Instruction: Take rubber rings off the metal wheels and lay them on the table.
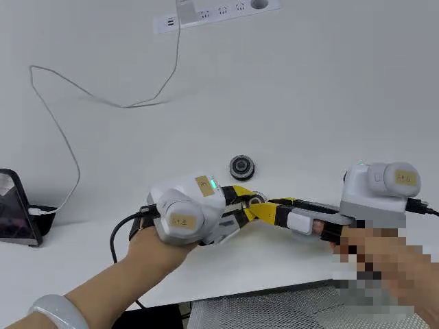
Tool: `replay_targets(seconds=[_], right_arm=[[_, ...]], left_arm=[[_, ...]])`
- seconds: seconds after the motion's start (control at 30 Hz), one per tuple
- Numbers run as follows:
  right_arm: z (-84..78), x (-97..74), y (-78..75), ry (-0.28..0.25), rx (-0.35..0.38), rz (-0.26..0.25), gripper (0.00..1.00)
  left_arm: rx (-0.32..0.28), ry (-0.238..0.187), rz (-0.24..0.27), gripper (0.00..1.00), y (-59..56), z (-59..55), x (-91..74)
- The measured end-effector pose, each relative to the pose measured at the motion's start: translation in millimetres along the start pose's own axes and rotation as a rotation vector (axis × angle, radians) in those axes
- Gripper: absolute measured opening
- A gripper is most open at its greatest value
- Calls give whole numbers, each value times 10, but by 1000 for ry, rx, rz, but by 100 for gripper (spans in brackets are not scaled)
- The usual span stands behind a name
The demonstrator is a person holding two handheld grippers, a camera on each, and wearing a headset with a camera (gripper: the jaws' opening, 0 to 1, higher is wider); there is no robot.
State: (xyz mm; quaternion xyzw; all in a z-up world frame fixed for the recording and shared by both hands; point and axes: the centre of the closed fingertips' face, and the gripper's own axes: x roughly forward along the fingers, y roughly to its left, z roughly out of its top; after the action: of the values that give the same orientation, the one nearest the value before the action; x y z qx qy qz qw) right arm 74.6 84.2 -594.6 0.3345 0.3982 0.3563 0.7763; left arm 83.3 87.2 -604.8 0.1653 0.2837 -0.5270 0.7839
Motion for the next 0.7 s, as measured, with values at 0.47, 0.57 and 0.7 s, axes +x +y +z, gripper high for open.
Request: replay_targets(seconds=[0.47,0.57,0.7], right_arm=[[-31,-7,21,8,21,2,33],[6,-16,19,-7,27,0,33],[40,-30,-20,-19,33,-2,31]], left_arm=[[-5,0,1,13,-2,0,0],[-5,0,2,13,-3,1,1],[-5,1,2,13,-1,-1,4]])
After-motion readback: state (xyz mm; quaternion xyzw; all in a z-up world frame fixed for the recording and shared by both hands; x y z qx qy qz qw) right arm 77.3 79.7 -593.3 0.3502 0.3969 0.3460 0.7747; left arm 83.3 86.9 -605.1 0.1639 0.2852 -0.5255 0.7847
